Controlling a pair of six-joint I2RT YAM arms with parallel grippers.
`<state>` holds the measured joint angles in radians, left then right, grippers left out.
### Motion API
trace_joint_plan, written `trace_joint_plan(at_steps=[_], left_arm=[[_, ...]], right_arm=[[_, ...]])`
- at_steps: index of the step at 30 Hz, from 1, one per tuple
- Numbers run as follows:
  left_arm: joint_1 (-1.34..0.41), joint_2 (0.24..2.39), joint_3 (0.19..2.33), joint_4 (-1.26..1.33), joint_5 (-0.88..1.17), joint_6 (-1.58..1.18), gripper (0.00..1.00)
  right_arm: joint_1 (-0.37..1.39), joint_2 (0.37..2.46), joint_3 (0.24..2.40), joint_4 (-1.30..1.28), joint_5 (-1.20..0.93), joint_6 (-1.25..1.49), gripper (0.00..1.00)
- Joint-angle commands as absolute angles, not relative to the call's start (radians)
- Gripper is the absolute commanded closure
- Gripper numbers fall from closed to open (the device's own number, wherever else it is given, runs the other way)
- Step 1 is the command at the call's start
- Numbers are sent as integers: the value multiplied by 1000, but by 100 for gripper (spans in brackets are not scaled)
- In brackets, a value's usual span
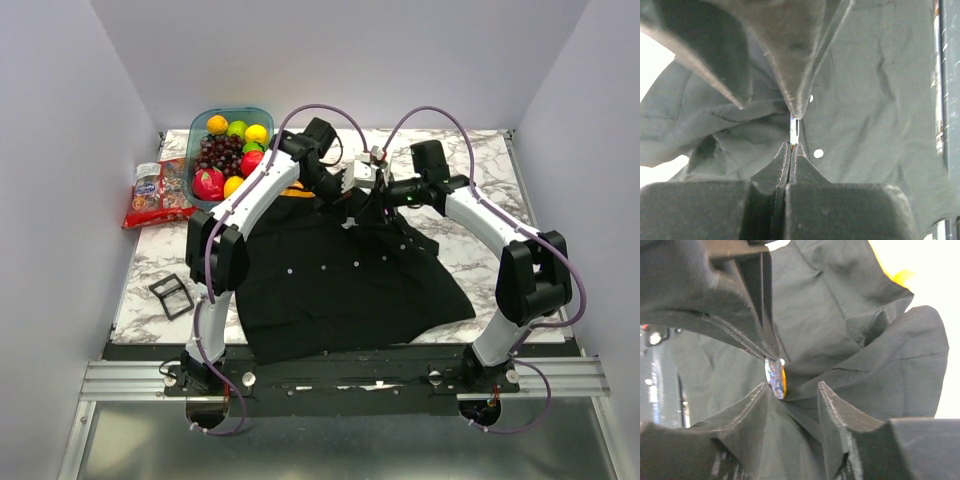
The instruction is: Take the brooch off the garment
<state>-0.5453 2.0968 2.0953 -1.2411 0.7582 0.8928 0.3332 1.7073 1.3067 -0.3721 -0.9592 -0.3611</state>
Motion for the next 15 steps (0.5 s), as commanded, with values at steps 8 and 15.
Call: trace_joint_plan(at_steps=[8, 15], left_arm=[[-479, 2028, 1953, -1081, 914, 675, 100], [-474, 2059, 1979, -1118, 960, 678, 100]], right_arm=[[362, 1675, 1224, -195, -1065, -247, 58], [367, 1681, 1240, -177, -1029, -259, 57]])
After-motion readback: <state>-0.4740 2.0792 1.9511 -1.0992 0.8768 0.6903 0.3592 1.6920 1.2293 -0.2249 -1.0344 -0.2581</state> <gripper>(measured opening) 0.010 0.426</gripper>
